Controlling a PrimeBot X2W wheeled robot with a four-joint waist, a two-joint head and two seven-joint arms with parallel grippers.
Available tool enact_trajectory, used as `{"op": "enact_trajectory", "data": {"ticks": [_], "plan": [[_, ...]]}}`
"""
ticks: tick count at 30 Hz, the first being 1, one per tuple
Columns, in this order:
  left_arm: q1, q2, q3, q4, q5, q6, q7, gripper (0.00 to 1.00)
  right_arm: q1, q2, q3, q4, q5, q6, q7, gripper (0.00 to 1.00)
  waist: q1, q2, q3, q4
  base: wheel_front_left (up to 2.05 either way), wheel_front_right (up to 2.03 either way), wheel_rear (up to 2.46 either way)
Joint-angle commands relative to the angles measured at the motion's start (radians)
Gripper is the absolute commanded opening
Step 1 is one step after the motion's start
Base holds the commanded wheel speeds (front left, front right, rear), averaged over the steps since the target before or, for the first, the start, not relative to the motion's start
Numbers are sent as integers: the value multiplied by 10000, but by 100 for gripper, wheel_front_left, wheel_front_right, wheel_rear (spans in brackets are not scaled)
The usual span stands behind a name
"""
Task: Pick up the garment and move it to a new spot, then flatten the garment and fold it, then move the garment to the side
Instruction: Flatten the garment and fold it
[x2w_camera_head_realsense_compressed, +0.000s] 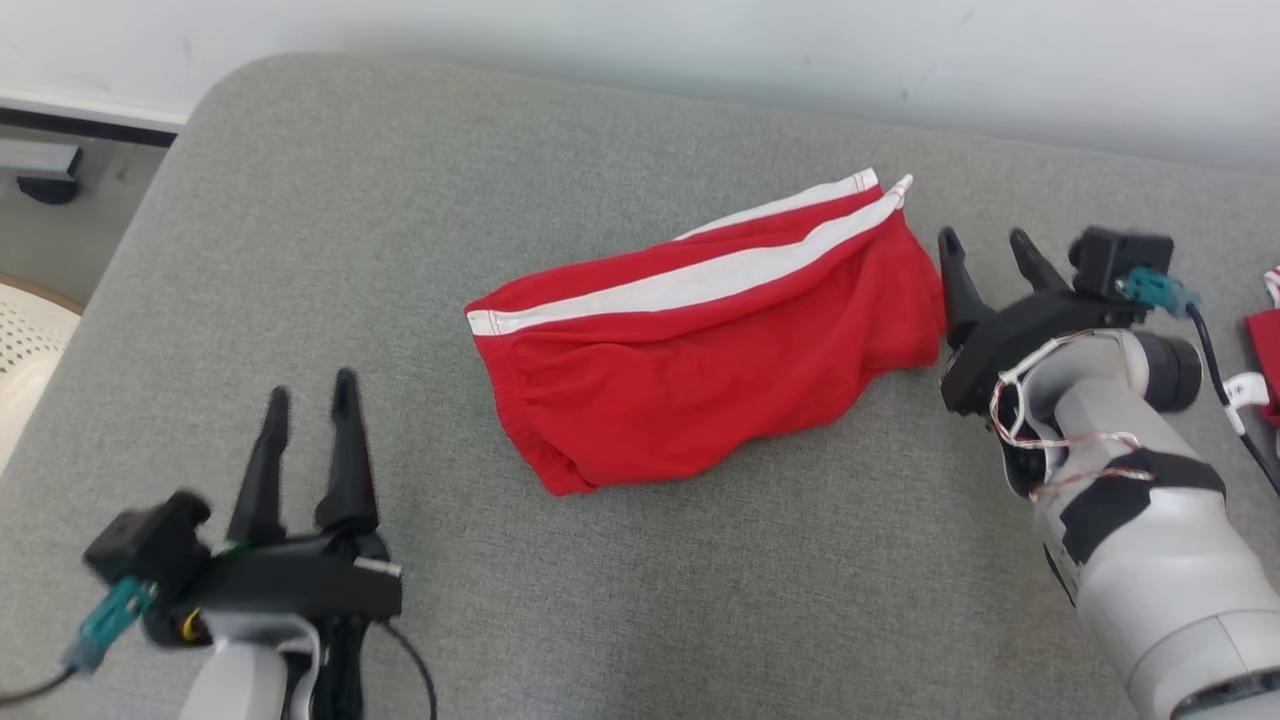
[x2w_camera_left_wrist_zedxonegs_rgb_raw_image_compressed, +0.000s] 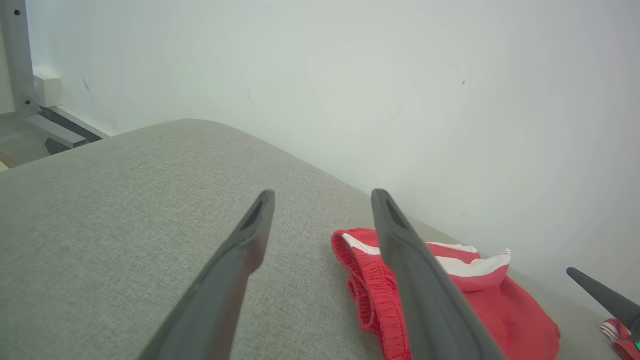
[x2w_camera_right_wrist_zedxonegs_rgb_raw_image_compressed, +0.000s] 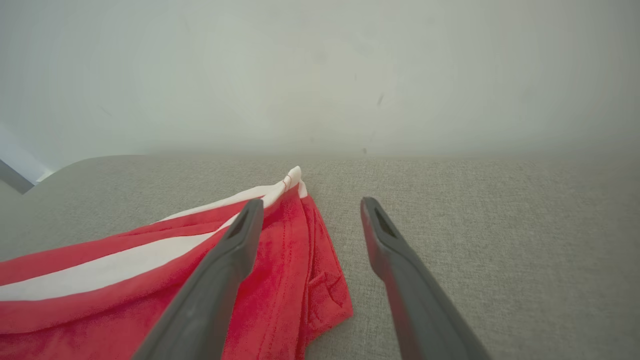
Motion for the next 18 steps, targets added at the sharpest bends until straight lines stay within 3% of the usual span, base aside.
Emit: {"op": "enact_trajectory", "data": {"ticks": [1, 7, 18], "plan": [[139, -59, 49, -49, 99, 6, -11, 100, 116, -26, 18, -6, 65, -25, -53, 100, 3, 1, -146, -23, 0, 0, 0], [1242, -486, 919, -974, 1571, -31, -11, 100, 491, -338, 99, 232, 371, -25, 12, 100, 3, 1, -111, 368, 0, 0, 0], [1559, -704, 974, -984, 2443, -135, -13, 100, 322, -783, -95, 708, 282, -25, 344, 100, 3, 1, 288, 1208, 0, 0, 0]]}}
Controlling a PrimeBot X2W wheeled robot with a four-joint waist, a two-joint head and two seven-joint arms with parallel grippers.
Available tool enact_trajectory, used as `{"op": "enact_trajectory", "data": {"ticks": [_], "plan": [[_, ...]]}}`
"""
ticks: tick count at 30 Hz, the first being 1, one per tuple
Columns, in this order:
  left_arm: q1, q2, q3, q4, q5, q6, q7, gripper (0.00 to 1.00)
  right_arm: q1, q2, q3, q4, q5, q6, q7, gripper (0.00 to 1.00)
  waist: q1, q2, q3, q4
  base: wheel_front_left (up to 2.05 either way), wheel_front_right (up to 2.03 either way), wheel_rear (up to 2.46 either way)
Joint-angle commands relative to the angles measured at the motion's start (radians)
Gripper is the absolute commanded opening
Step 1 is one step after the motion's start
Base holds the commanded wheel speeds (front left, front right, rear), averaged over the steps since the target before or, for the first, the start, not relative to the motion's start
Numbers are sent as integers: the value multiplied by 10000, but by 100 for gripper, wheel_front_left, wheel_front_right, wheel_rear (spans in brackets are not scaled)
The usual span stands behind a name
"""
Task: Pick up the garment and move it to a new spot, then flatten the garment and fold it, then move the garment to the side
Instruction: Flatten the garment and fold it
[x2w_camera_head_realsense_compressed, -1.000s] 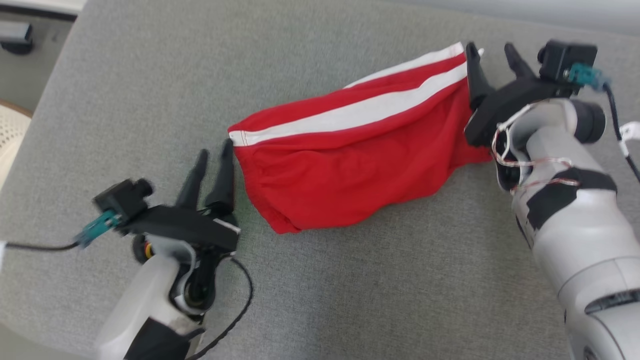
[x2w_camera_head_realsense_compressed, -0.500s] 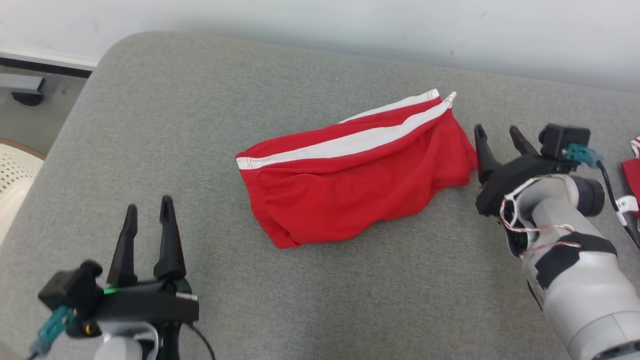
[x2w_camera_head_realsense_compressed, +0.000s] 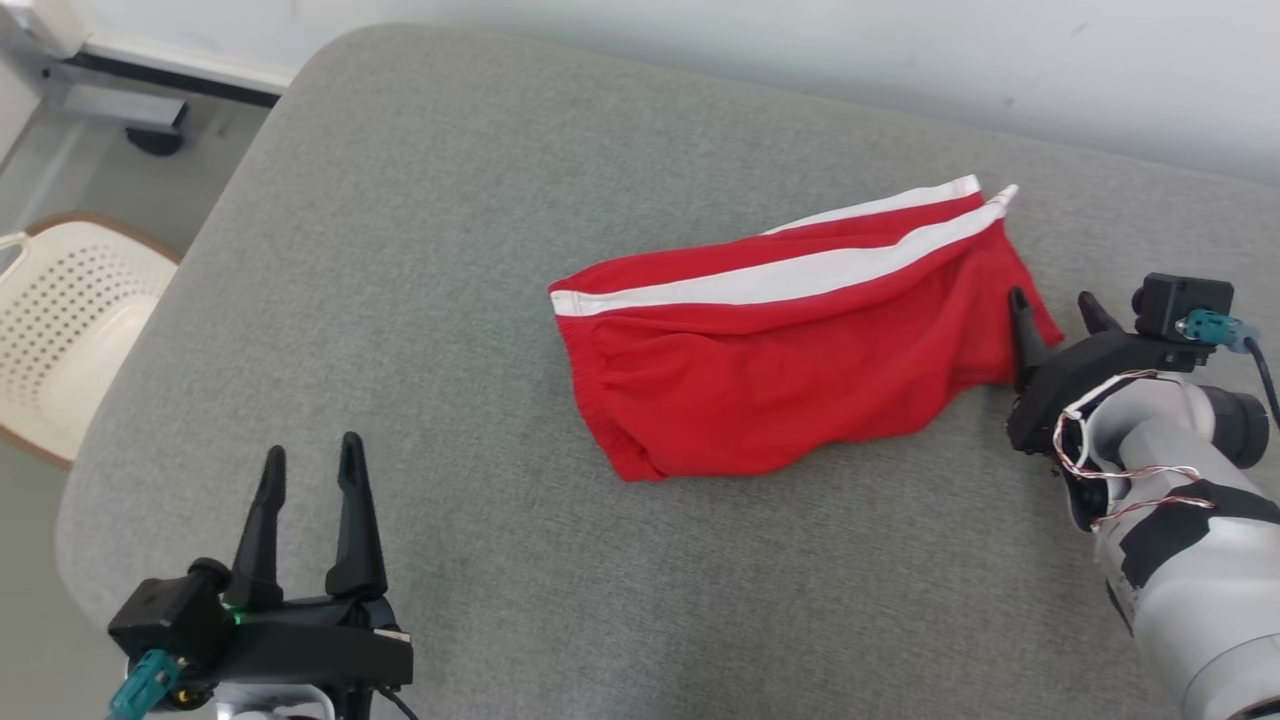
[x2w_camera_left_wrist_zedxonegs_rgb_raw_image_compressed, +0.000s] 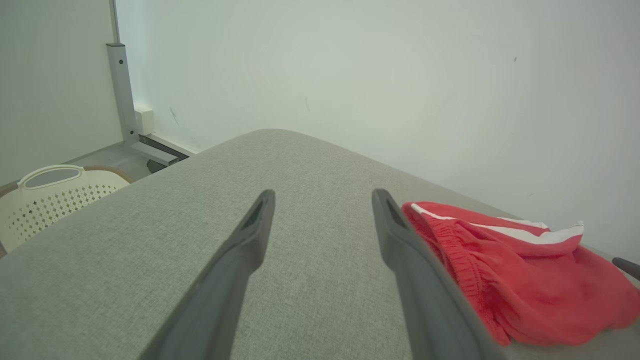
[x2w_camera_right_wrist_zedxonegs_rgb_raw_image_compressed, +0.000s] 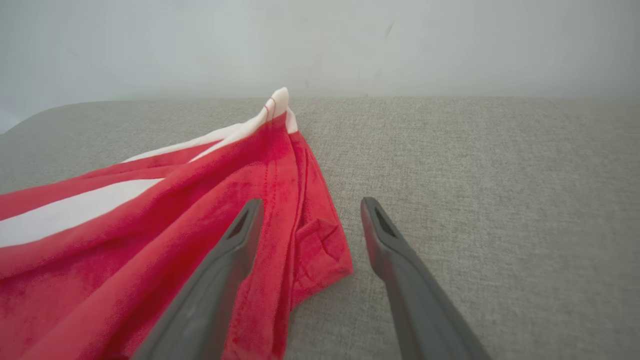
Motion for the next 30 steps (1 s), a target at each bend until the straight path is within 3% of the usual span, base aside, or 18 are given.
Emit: {"op": "enact_trajectory", "data": {"ticks": [1, 9, 10, 12, 19, 30], "plan": [[106, -30, -113, -22, 42, 80, -13, 100, -79, -123, -32, 59, -148, -25, 55, 100, 1, 0, 214, 256, 0, 0, 0], [2, -29, -343, -34, -147, 205, -13, 100, 268, -137, -609, 142, -658, -25, 947, 100, 1, 0, 389, 515, 0, 0, 0], [17, -26, -346, -1, -139, 223, -13, 100, 376, -117, -683, 156, -734, -25, 1067, 87, 1, 0, 373, 520, 0, 0, 0], [55, -28, -343, 65, -99, 239, -13, 100, 504, -38, -838, 170, -859, -25, 1195, 0, 1, 0, 308, 499, 0, 0, 0], [273, -26, -229, 278, 207, 278, -14, 100, 604, 386, -1269, 130, -885, -25, 498, 0, 1, 0, -305, 181, 0, 0, 0], [1023, -20, -10, 867, 825, 137, -14, 100, 2172, 969, -766, -630, 23, -25, 45, 0, 1, 0, -2028, -606, 0, 0, 0]]}}
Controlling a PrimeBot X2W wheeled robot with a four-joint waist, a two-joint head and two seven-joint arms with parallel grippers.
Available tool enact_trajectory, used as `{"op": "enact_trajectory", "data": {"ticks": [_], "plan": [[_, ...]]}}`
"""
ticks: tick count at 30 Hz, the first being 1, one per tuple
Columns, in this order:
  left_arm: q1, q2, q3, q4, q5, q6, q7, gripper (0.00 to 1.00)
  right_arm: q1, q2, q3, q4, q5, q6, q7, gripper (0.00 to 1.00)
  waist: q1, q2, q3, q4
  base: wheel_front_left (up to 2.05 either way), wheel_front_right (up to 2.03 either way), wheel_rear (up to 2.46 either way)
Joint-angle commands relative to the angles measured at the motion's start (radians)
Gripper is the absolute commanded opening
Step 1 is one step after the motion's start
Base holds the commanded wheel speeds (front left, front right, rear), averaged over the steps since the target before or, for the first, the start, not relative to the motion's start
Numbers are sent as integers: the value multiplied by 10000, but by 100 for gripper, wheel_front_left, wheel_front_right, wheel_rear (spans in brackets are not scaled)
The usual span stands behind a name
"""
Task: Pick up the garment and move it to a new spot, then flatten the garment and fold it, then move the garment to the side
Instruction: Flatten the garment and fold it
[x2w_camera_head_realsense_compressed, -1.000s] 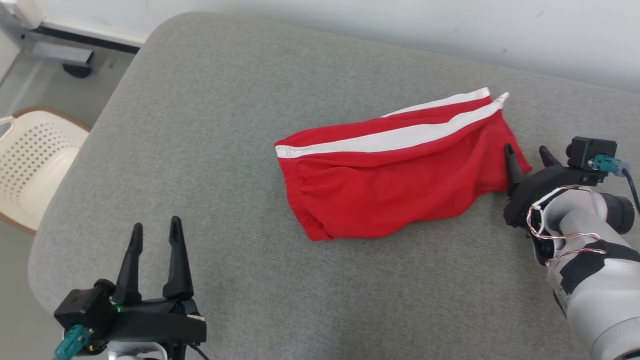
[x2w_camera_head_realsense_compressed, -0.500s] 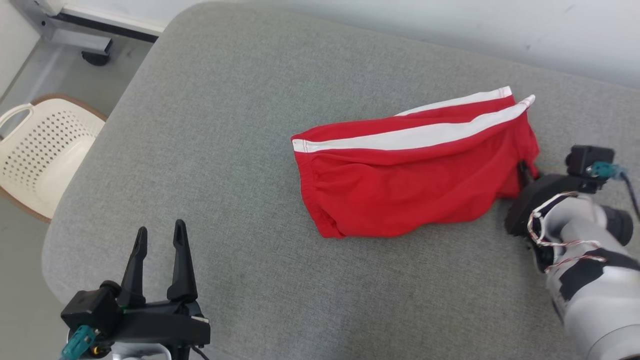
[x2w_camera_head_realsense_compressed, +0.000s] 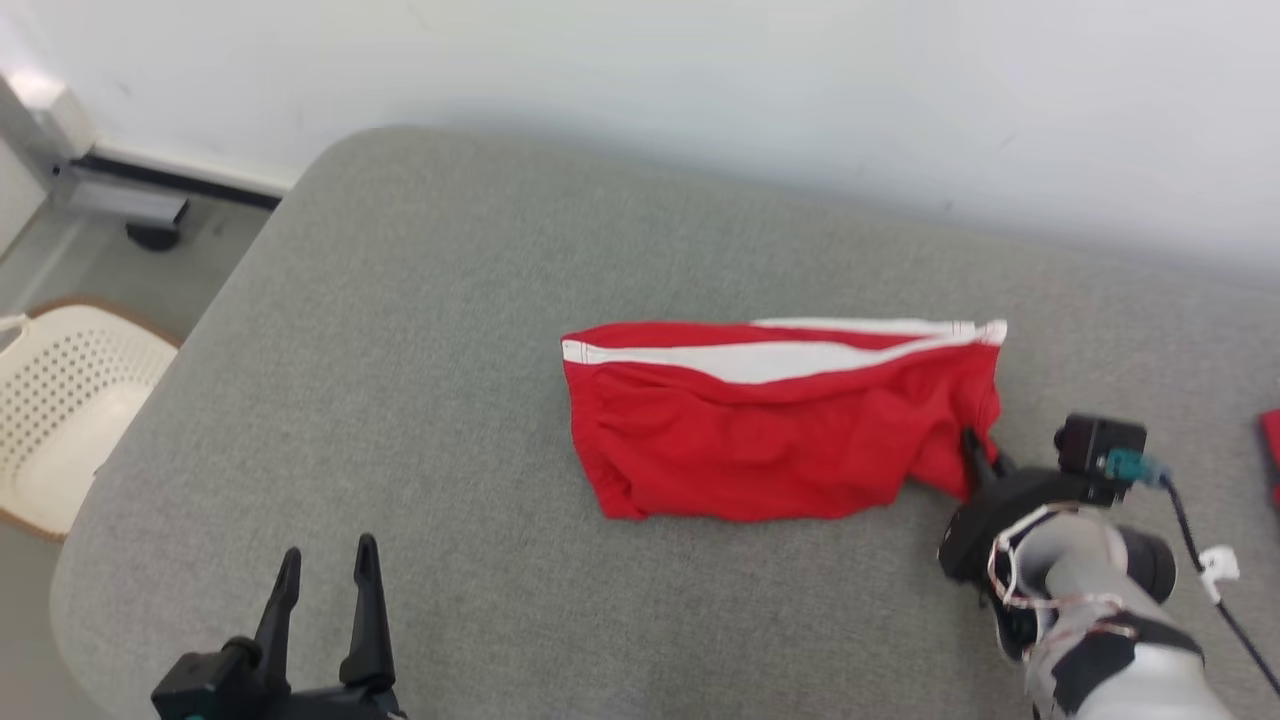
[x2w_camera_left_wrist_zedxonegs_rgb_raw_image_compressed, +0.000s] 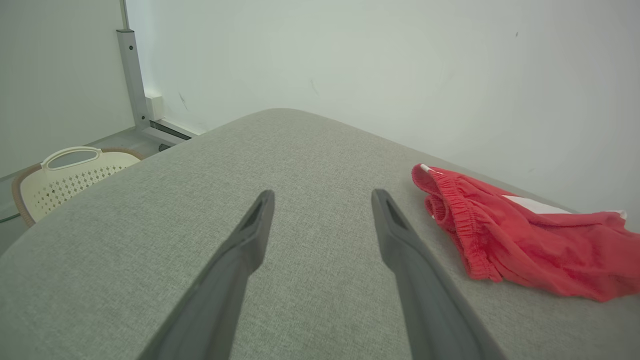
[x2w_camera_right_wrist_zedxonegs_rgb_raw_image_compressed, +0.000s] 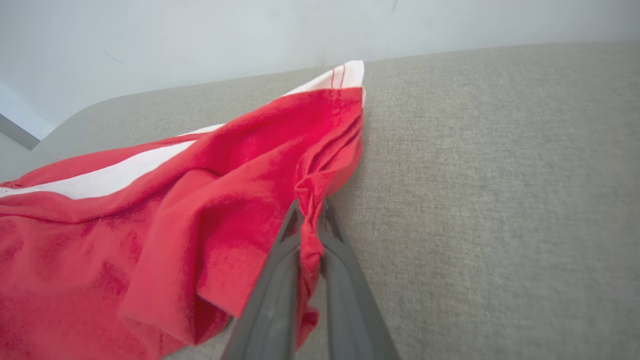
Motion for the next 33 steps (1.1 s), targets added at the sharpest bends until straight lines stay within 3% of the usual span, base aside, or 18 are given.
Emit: {"op": "enact_trajectory", "data": {"ticks": [1, 9, 14, 22, 23, 24, 25, 26, 33], "plan": [[188, 13, 34, 25, 111, -33, -12, 100, 323, 25, 102, -123, 110, -25, -7, 0, 1, 1, -753, -477, 0, 0, 0], [785, 7, 208, 117, 253, -72, -10, 100, 2250, -329, 950, -1927, 1322, -25, 217, 0, 1, 1, -1245, -993, 0, 0, 0], [918, 8, 183, 125, 308, -130, -10, 100, 3443, -634, 959, -3016, 2030, -25, 335, 0, 1, 1, -1328, -1158, 0, 0, 0], [1018, 10, 268, 19, 253, -122, -11, 100, 4774, -657, 827, -4181, 2037, -25, 530, 0, 1, 1, -1281, -1471, 0, 0, 0], [1015, 11, 289, 19, 278, -134, -12, 100, 4839, -598, 772, -4227, 1960, -25, 499, 10, 1, 1, -1269, -1501, 0, 0, 0], [1024, 12, 313, 13, 315, -142, -11, 100, 4900, -527, 722, -4282, 1887, -25, 437, 34, 1, 1, -1258, -1542, 0, 0, 0], [1031, 38, 294, 12, 411, -151, -12, 100, 4945, -492, 659, -4342, 1776, -26, 341, 80, 1, 1, -1251, -1569, 0, 0, 0], [1041, 85, 299, -4, 511, -146, -12, 100, 4960, -491, 596, -4370, 1645, -26, 239, 100, 1, 1, -1243, -1605, 0, 0, 0], [1159, 278, 404, -55, 1041, -136, -11, 100, 4956, -332, 47, -5111, 790, -26, -409, 100, 1, 1, -1216, -1967, 0, 0, 0]]}}
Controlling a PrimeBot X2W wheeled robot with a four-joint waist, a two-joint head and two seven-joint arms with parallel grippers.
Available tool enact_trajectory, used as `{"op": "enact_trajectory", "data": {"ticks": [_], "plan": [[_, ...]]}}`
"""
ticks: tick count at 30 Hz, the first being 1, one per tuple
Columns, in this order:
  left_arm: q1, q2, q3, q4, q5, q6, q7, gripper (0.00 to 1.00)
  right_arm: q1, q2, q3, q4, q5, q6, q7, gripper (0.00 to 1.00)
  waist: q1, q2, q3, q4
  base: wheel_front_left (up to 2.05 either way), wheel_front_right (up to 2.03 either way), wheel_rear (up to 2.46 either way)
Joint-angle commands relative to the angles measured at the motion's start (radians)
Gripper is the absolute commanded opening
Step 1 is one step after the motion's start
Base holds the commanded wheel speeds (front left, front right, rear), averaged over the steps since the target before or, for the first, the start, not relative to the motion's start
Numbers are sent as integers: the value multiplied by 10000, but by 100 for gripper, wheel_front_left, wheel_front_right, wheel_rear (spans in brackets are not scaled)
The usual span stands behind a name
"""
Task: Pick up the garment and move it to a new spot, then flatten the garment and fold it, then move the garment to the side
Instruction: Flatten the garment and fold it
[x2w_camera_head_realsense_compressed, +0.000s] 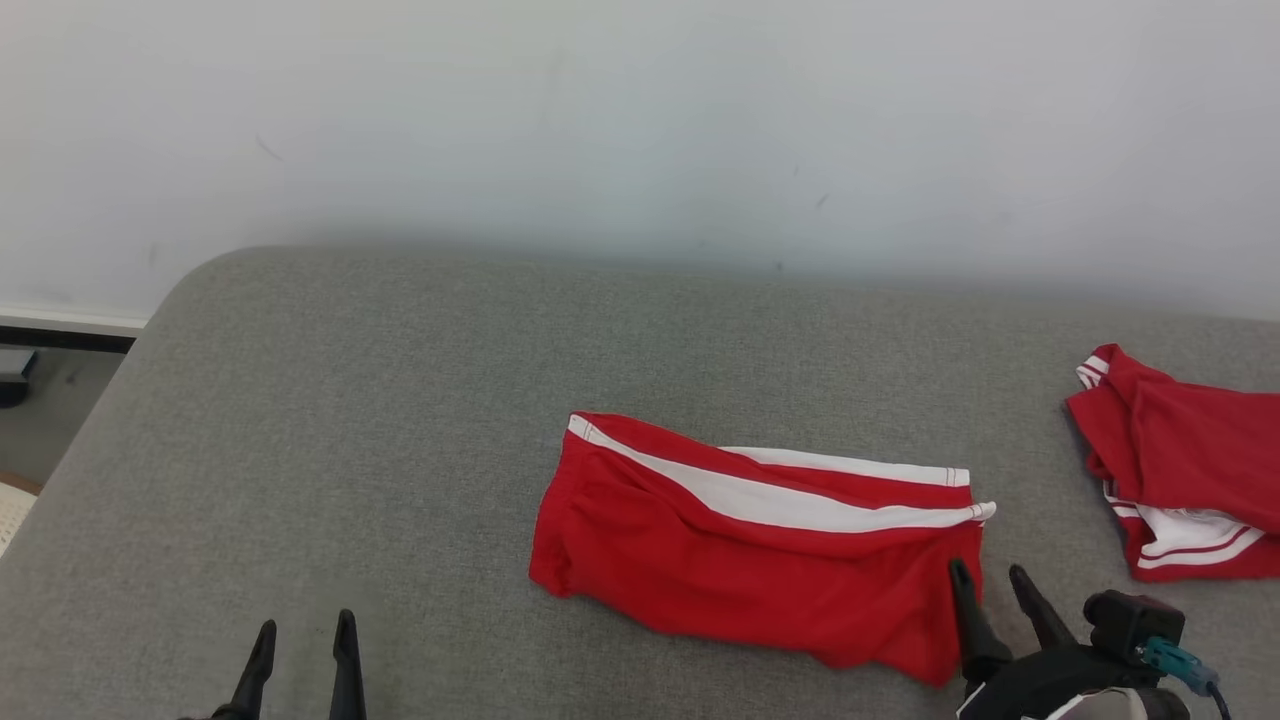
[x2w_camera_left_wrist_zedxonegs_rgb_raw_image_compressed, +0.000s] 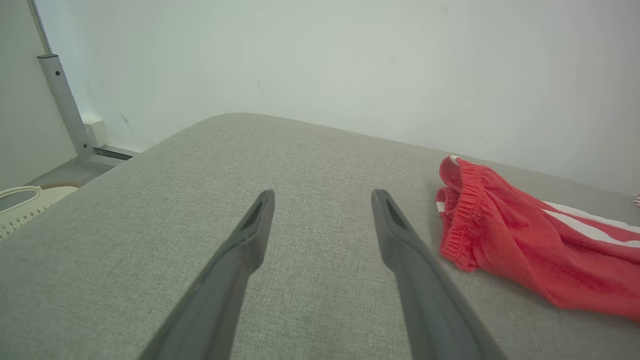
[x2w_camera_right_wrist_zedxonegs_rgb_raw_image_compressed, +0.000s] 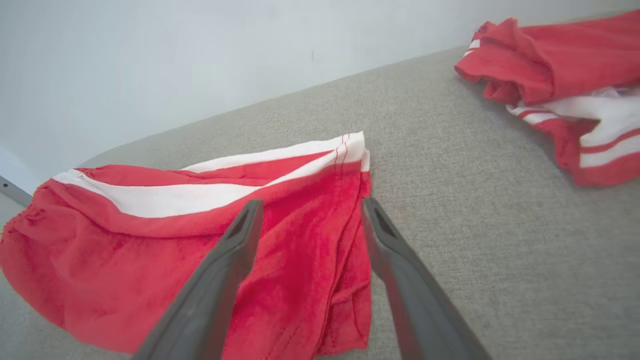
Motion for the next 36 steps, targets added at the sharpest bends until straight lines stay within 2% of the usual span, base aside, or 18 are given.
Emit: {"op": "enact_trajectory", "data": {"ticks": [1, 3, 12, 23, 31, 36], "plan": [[104, 33, -12, -18, 40, -8, -11, 100, 75, 3, -24, -30, -61, -26, -43, 100, -1, 0, 0, -83, 0, 0, 0], [184, 69, -35, -141, 342, -4, -11, 100, 257, 9, -362, -553, -675, -26, -166, 100, -1, 0, -48, -223, 0, 0, 0], [278, 270, -238, -406, 1118, -67, -11, 100, 1270, 634, -1897, -2506, -1937, -24, -173, 100, -1, 0, -173, -444, 0, 0, 0], [546, 192, -7, -698, 1193, -103, -11, 100, 2841, 1219, -2425, -4834, -2759, -24, -177, 100, -1, 0, -222, -598, 0, 0, 0], [669, 74, 156, -893, 1350, -100, -12, 100, 3363, 1333, -2232, -5297, -3336, -24, -177, 100, -1, 0, -192, -612, 0, 0, 0], [589, 61, 171, -845, 1403, -136, -11, 100, 3222, 1364, -2223, -5108, -3515, -24, -178, 100, -1, 0, -179, -563, 0, 0, 0]]}}
